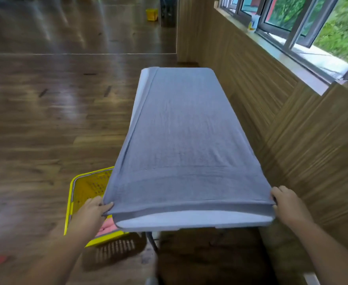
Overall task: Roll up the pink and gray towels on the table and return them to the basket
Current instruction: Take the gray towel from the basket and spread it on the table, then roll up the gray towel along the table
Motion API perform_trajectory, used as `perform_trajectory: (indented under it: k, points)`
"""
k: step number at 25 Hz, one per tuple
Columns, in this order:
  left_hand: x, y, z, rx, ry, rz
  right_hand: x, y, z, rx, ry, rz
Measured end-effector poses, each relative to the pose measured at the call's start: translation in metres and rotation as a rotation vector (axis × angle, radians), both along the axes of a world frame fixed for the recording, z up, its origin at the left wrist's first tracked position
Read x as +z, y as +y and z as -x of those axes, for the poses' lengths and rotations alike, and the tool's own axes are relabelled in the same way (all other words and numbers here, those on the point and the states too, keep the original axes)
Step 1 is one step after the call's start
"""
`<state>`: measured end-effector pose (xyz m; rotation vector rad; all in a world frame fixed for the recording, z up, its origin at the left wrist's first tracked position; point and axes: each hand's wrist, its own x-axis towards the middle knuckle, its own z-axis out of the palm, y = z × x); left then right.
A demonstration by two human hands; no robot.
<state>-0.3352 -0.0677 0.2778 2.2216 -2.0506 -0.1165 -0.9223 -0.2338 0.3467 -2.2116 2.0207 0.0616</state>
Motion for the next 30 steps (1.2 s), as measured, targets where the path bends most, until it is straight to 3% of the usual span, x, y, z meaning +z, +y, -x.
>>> perform_trajectory:
  k: [7, 10, 13, 15, 18, 24, 27, 29, 30]
  points:
    - [-0.001, 0.054, 0.054, 0.059, 0.020, 0.042, -0.027, 0.038, 0.067, 0.178, 0.057, -0.117]
    - [-0.006, 0.066, 0.045, 0.094, 0.083, 0.025, -0.024, 0.041, 0.077, 0.146, -0.088, -0.147]
    - [0.015, 0.045, 0.035, 0.320, 0.581, 0.045, -0.007, 0.012, 0.077, -0.032, -0.489, -0.269]
    - [0.037, 0.018, 0.033, 0.456, 0.916, 0.053, 0.002, -0.016, 0.073, -0.129, -0.633, -0.327]
    - [0.038, -0.018, 0.030, 0.570, 1.153, 0.105, -0.008, -0.042, 0.066, -0.281, -0.769, -0.417]
    - [0.003, -0.041, 0.024, 0.726, 1.200, 0.139, -0.015, -0.061, 0.058, -0.526, -0.918, -0.387]
    - [-0.007, -0.039, 0.023, 0.785, 1.134, 0.128, -0.020, -0.063, 0.058, -0.565, -0.839, -0.321]
    - [-0.002, -0.038, 0.029, 0.835, 0.937, 0.182, -0.022, -0.061, 0.049, -0.587, -0.673, -0.174]
    - [0.004, -0.039, 0.038, 0.830, 0.718, 0.224, -0.021, -0.057, 0.037, -0.541, -0.538, -0.043]
